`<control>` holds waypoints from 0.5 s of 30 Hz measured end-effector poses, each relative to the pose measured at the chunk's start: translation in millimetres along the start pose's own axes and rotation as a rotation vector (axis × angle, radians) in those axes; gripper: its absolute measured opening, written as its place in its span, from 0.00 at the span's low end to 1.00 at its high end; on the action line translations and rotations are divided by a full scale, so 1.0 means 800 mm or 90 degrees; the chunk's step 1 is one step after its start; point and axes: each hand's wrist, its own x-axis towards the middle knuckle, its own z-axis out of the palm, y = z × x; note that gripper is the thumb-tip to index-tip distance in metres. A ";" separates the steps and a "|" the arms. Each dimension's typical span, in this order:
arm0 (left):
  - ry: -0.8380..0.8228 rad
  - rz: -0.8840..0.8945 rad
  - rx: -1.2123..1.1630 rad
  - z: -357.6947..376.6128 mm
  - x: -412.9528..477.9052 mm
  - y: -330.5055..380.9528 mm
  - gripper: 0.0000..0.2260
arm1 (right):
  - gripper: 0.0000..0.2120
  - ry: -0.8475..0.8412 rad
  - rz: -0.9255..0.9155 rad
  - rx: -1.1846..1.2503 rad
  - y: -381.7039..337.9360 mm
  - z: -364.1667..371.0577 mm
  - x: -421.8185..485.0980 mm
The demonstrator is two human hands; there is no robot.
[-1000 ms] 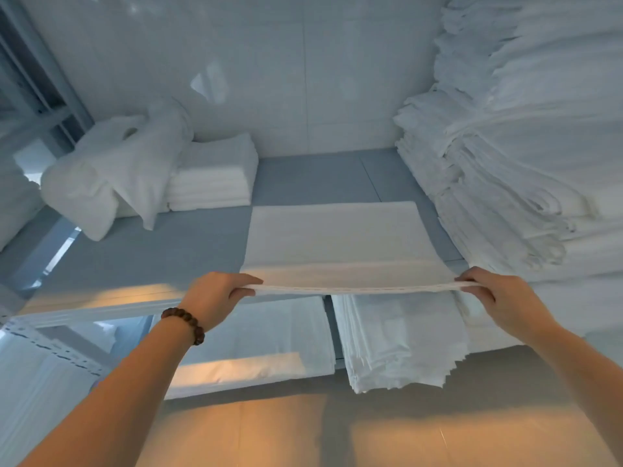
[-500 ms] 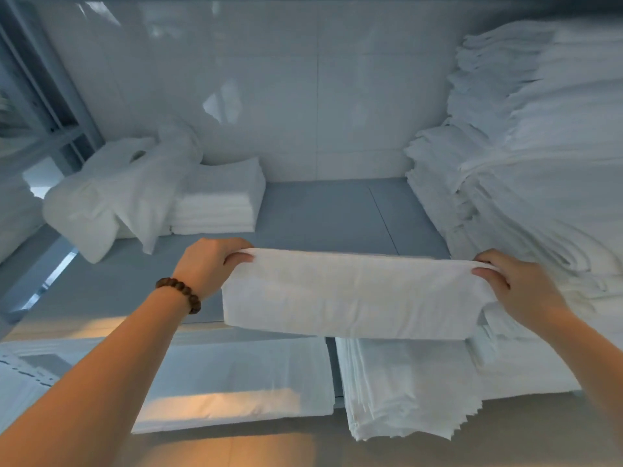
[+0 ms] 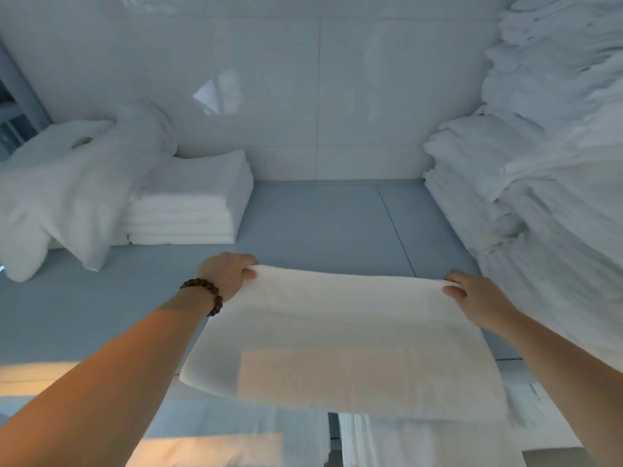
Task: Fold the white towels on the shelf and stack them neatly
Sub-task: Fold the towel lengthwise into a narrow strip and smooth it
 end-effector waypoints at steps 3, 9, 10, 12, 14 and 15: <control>-0.019 -0.005 0.025 0.041 0.023 -0.008 0.11 | 0.06 -0.011 0.042 -0.008 0.008 0.028 0.022; -0.030 0.023 -0.003 0.054 0.046 -0.029 0.09 | 0.05 -0.011 0.087 0.002 0.011 0.035 0.035; -0.044 0.032 -0.023 0.050 0.052 -0.032 0.07 | 0.05 -0.014 0.094 0.009 0.011 0.032 0.037; -0.068 0.040 -0.048 0.045 0.064 -0.034 0.04 | 0.04 -0.021 0.110 0.011 0.009 0.027 0.045; -0.085 0.036 -0.043 0.045 0.073 -0.034 0.04 | 0.03 -0.035 0.129 0.003 0.006 0.024 0.055; -0.091 0.035 -0.035 0.047 0.077 -0.034 0.04 | 0.04 -0.042 0.135 -0.014 0.004 0.025 0.060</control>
